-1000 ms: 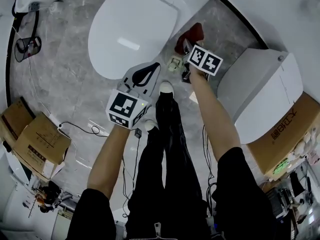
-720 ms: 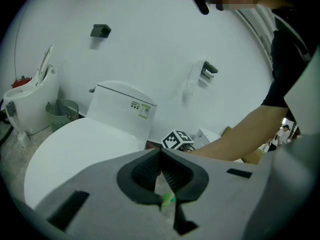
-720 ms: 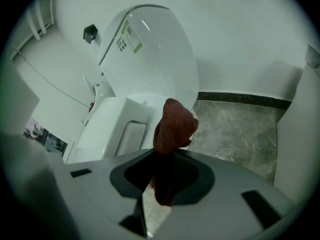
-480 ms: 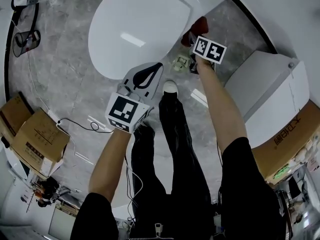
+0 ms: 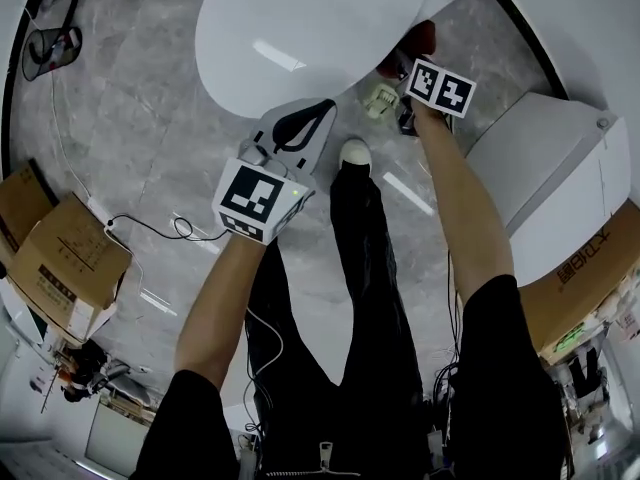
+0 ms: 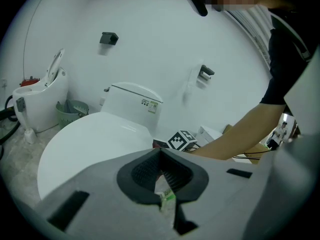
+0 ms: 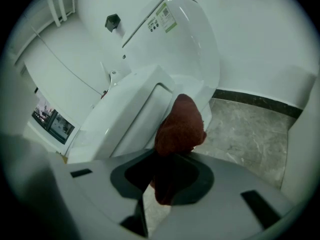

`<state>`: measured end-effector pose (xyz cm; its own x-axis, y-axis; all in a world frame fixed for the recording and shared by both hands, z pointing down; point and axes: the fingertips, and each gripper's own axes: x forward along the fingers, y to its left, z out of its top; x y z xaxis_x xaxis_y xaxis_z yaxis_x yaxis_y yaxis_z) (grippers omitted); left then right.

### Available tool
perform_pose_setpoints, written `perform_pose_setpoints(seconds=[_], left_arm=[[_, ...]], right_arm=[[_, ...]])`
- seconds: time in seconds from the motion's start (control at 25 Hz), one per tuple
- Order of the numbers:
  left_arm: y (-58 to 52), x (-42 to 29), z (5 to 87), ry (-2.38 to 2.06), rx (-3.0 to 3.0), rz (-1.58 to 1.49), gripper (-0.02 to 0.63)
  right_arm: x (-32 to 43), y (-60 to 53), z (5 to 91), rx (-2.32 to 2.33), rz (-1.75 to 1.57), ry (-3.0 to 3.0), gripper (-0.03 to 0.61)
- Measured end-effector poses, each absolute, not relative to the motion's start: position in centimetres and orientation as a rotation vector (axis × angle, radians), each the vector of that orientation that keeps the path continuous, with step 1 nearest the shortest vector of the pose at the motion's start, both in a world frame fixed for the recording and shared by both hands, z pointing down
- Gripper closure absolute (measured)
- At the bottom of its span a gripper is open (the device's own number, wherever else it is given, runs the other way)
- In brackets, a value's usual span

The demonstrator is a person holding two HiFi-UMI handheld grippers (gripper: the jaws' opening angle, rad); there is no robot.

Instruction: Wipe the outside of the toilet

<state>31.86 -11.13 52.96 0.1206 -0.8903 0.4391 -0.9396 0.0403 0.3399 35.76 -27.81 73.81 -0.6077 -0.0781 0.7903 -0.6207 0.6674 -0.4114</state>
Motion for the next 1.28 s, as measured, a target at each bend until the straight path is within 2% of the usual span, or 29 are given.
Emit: perform_pose_setpoints(seconds=[0.84,1.28], left_arm=[[8.9,24.8,56.4,-1.862,1.727,0.093,0.615],[15.5,20.6,58.8,-1.914,1.654,0.063,0.615]], right_arm=[[34.5,-10.2,73.6,0.515,0.820,-2.121,0.502],[32.0,-2.7,74.1,0.426,0.787,-2.126,0.502]])
